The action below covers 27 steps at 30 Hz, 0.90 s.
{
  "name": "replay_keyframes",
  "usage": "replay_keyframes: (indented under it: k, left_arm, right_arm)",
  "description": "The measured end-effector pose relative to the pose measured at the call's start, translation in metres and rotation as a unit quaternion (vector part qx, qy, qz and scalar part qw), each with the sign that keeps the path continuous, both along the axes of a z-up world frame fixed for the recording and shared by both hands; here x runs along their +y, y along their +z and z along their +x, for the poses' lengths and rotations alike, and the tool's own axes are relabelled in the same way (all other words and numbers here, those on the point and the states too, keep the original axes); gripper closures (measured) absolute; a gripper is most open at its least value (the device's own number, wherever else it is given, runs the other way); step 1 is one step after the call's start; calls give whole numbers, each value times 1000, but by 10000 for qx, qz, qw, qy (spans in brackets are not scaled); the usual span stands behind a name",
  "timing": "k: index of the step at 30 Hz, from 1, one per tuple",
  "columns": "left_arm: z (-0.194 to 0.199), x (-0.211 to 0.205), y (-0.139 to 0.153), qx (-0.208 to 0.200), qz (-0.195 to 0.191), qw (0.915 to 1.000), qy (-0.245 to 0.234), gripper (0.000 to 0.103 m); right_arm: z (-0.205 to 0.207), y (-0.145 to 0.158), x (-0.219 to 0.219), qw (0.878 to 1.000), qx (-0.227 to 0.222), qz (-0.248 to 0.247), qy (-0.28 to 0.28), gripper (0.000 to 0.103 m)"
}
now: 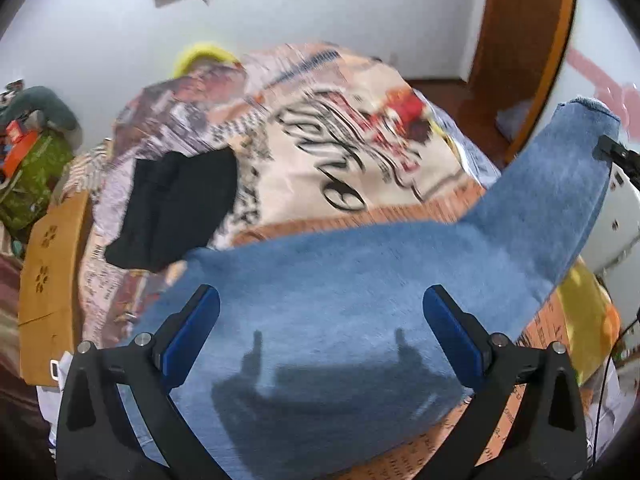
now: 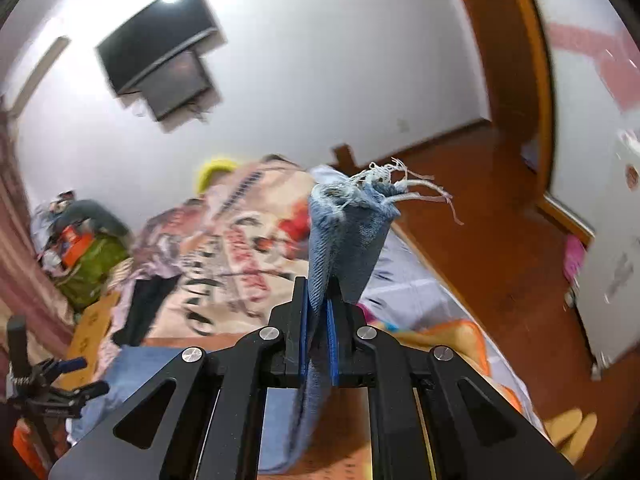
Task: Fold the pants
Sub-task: 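Carry the frayed hem with the right gripper over the jeans and release it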
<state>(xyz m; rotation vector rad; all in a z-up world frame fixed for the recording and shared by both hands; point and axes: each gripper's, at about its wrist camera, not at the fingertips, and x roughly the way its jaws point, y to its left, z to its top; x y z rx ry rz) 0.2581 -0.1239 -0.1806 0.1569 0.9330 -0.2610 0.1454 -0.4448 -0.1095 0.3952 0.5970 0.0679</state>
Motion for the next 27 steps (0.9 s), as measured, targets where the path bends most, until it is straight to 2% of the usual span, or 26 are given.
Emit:
replay_keyframes:
  k: [6,12,20,27]
  left_arm:
    - [-5,35,19,-354,-95,9989,299,0]
    - [-13,69,26,-513,-334,9969,504,0]
    - [-19,109,21,-537,-508,9939,821,0]
    - [-21,140,6,-333,-620,9904,1191,0]
  right_arm:
    - [13,23,51,9977,-281,10,619,96]
    - [32,28,109,9915,-360,-56,1249,97]
    - [40,2,181,9757,48,-96,2189,98]
    - [34,-39,238,9515,635,-245,3000,98]
